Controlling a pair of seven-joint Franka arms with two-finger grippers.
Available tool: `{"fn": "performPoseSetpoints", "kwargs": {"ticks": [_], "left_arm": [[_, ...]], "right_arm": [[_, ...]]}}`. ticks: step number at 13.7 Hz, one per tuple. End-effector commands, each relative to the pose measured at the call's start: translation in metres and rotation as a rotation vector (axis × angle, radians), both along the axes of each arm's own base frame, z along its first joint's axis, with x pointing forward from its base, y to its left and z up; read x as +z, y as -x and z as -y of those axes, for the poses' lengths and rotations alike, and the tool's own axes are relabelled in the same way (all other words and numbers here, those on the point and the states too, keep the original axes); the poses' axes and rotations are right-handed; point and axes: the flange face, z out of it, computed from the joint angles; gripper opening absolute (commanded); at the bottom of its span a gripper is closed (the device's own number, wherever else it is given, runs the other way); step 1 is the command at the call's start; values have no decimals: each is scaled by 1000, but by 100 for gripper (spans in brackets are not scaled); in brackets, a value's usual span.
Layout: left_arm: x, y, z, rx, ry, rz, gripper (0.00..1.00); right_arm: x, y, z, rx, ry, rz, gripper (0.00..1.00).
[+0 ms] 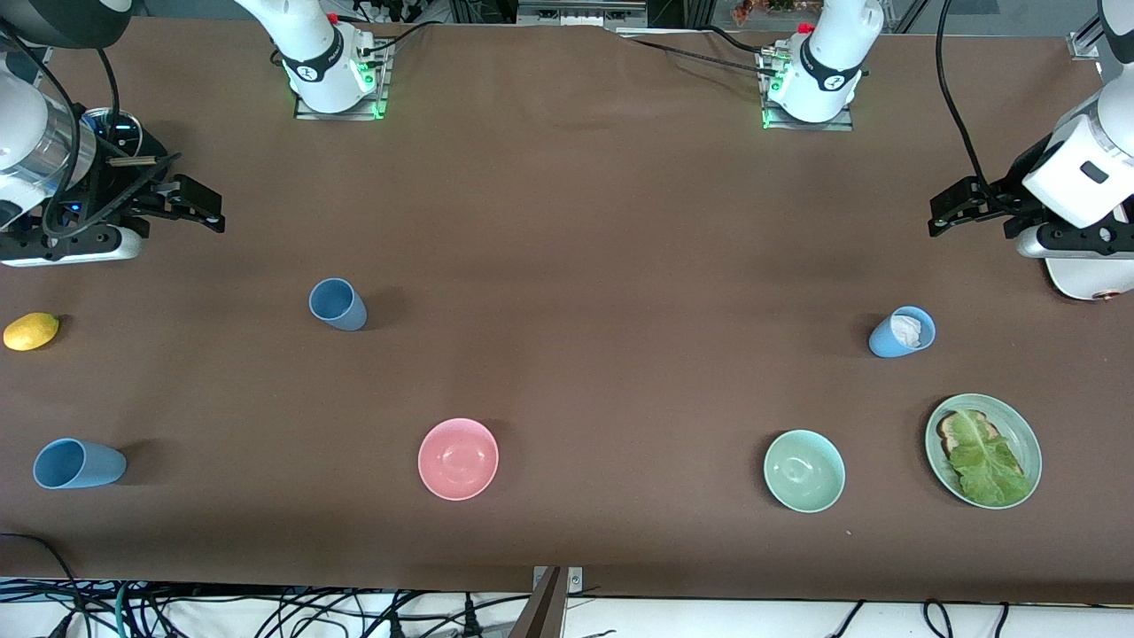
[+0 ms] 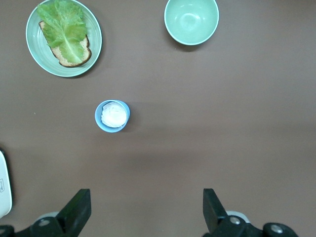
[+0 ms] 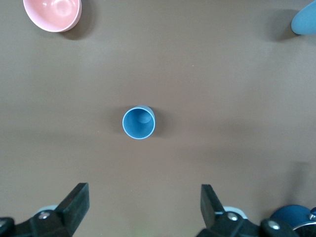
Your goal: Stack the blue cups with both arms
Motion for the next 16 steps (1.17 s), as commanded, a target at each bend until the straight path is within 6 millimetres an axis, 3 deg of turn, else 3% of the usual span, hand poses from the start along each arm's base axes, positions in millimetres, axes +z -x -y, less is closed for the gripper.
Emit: {"fn": "performPoseSetpoints", "kwargs": {"ticks": [1, 3, 4, 7, 12, 16], "left_arm": [[5, -1, -12, 8, -22, -4, 100], [-9, -9, -52, 51, -19, -14, 100], [-18, -16, -59, 10, -17, -17, 100], [-66, -34, -101, -25, 0, -71, 100], [-174, -65, -127, -64, 18, -132, 100], [-254, -64, -146, -92, -1, -169, 100]], "right_arm": [[0, 2, 2, 0, -6, 7, 100], [0, 3, 2, 0, -6, 6, 100], [0, 2, 2, 0, -6, 7, 100], [0, 2, 1, 1, -7, 7, 100], [-4, 2, 2, 0, -6, 2, 100], [-11, 1, 1, 1, -6, 2, 100]]}}
